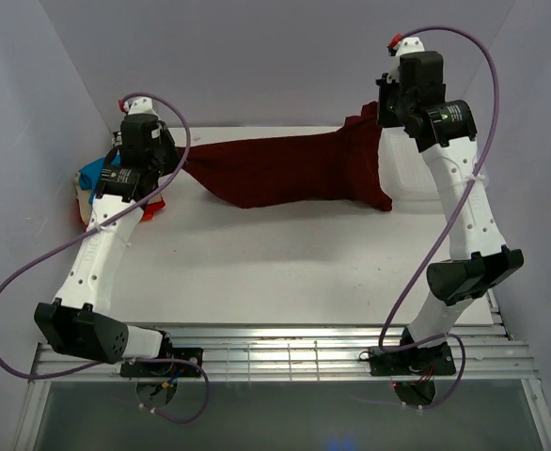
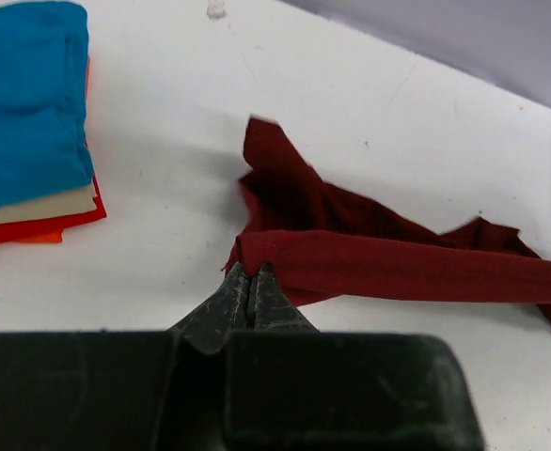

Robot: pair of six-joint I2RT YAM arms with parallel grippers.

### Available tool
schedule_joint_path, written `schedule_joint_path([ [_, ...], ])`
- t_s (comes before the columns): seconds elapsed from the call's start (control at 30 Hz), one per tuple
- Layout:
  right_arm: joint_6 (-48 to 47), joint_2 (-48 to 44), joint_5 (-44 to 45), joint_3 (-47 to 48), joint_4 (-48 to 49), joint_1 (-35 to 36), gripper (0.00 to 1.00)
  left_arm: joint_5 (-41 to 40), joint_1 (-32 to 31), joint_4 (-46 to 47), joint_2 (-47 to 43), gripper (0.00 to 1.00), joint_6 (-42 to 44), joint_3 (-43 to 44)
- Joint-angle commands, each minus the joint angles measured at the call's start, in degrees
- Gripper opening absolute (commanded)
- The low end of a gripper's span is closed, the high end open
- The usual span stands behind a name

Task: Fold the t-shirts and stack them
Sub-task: Flatten out the tshirt

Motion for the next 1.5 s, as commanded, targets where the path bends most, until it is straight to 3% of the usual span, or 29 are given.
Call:
schedule_joint_path([
  [0.0,-1.4,-5.1,1.8,-2.5,-2.1,0.2,0.08,-2.9,0.2,-2.3,-4.6,0.00,2.3,1.9],
  [0.17,-2.2,-16.3,0.1,-4.6,2.0,0.3,0.09,-3.9,-0.1,-4.0,-8.8,0.00,2.9,5.9],
  [0.37,-2.8,-28.0,-1.3,-5.3,6.8,0.2,0.10,1.0,-0.7,-5.0,-15.0,0.00,-1.4,10.3],
  [0.63,-0.7,-34.0,-7.1,2.6,9.4,0.2,0.12,3.2,-1.2,-9.0,-19.5,0.00,-2.9,21.8],
  [0.8,2.2,-37.2,-8.9,1.4,13.1,0.2,0.13,2.7,-1.2,-13.3,-17.9,0.00,-4.7,33.3],
  [0.87,2.1,-37.7,-7.7,0.5,13.4,0.3,0.14,2.3,-1.1,-13.2,-17.8,0.00,-5.8,34.0],
  [1.0,-0.1,-37.7,-2.1,-7.7,15.4,0.2,0.13,-0.3,-1.1,-12.4,-16.4,0.00,-6.3,28.3],
  [1.13,-1.8,-35.7,1.9,-18.2,21.1,0.2,0.12,-2.3,-1.2,-7.3,-13.5,0.00,-7.0,14.8],
  [1.23,-2.9,-29.7,4.6,-23.6,25.5,0.2,0.10,-5.9,-1.2,0.9,-10.8,0.00,-4.2,6.3],
  [1.33,-2.9,-25.2,4.4,-27.2,29.2,0.2,0.09,-11.0,-1.1,7.1,-6.7,0.00,0.0,3.3],
  [1.47,-2.9,-17.5,4.4,-34.7,42.0,0.2,0.08,-22.4,-0.8,21.2,-0.4,0.00,4.9,-5.9],
])
